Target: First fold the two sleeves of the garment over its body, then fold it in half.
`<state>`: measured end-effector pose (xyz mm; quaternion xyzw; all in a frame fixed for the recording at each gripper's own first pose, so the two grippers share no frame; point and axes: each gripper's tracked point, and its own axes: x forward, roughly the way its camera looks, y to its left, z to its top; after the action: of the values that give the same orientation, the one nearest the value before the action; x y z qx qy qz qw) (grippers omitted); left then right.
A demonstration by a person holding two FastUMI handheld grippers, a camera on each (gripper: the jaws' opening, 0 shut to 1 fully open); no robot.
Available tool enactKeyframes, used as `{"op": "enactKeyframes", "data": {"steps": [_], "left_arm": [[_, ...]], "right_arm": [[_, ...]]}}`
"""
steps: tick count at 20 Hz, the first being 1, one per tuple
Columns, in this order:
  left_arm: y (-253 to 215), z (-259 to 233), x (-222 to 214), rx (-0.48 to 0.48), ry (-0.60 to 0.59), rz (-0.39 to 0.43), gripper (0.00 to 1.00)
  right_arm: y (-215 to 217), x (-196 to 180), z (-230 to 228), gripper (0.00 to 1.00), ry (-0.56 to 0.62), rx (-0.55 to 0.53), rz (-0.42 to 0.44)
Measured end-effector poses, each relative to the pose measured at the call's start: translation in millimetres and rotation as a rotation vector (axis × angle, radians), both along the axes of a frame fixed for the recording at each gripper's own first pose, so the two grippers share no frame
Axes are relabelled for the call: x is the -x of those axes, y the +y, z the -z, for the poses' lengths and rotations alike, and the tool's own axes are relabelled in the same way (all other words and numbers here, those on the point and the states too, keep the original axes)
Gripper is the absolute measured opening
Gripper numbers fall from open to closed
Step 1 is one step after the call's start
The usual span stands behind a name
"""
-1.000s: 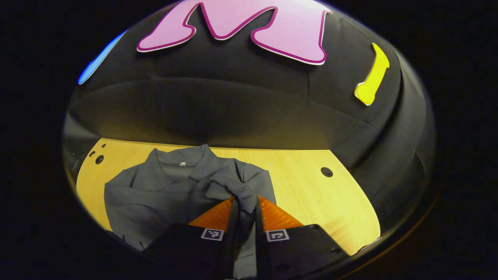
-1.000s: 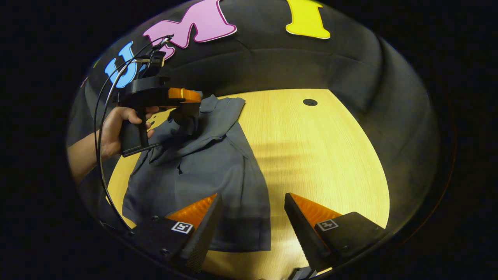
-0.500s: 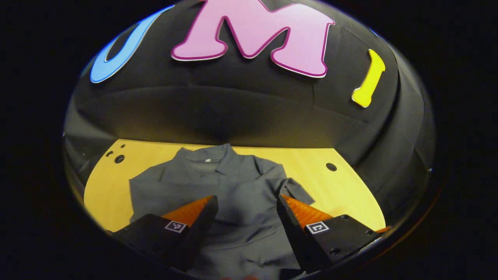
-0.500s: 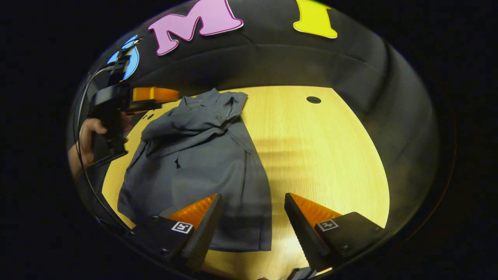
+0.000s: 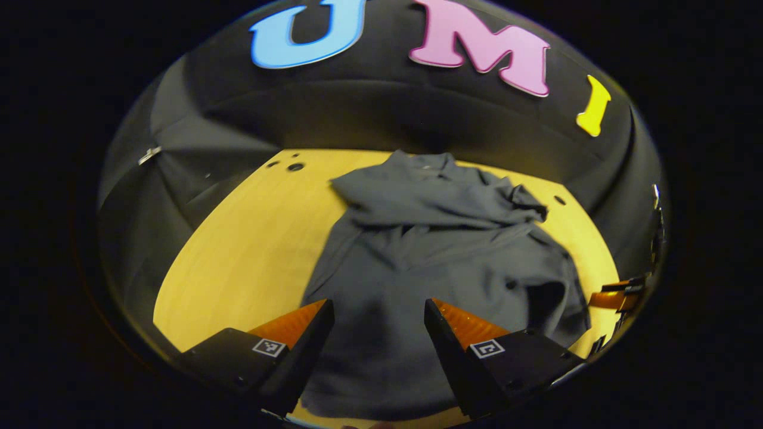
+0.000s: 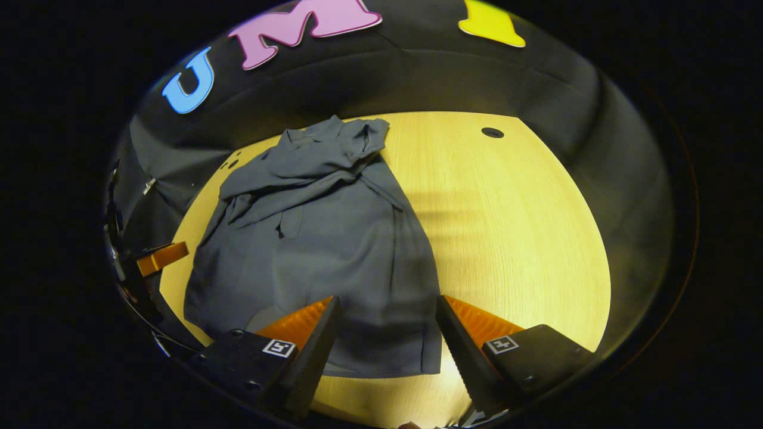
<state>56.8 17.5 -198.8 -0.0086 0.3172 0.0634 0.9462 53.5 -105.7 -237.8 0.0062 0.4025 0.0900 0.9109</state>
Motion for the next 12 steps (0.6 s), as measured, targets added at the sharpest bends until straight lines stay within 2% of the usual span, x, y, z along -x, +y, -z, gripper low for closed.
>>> {"op": "enactKeyframes", "data": {"steps": [4, 5, 6, 11, 12], "left_arm": [[32, 32, 51, 0.013, 0.067, -0.081, 0.96], [38, 41, 61, 0.005, 0.084, -0.092, 0.92], [43, 49, 68, 0.002, 0.099, -0.100, 0.96], [48, 69, 89, 0.026, 0.138, -0.115, 0.96], [47, 71, 90, 0.028, 0.142, -0.113, 0.96]], "right_arm": [[-10, 10, 17, 1.00, 0.033, 0.070, 0.033], [-14, 12, 22, 1.00, 0.045, 0.075, 0.045], [-17, 15, 28, 1.00, 0.056, 0.082, 0.058], [-25, 30, 58, 1.00, 0.132, 0.101, 0.090], [-25, 31, 54, 1.00, 0.116, 0.110, 0.094]]}}
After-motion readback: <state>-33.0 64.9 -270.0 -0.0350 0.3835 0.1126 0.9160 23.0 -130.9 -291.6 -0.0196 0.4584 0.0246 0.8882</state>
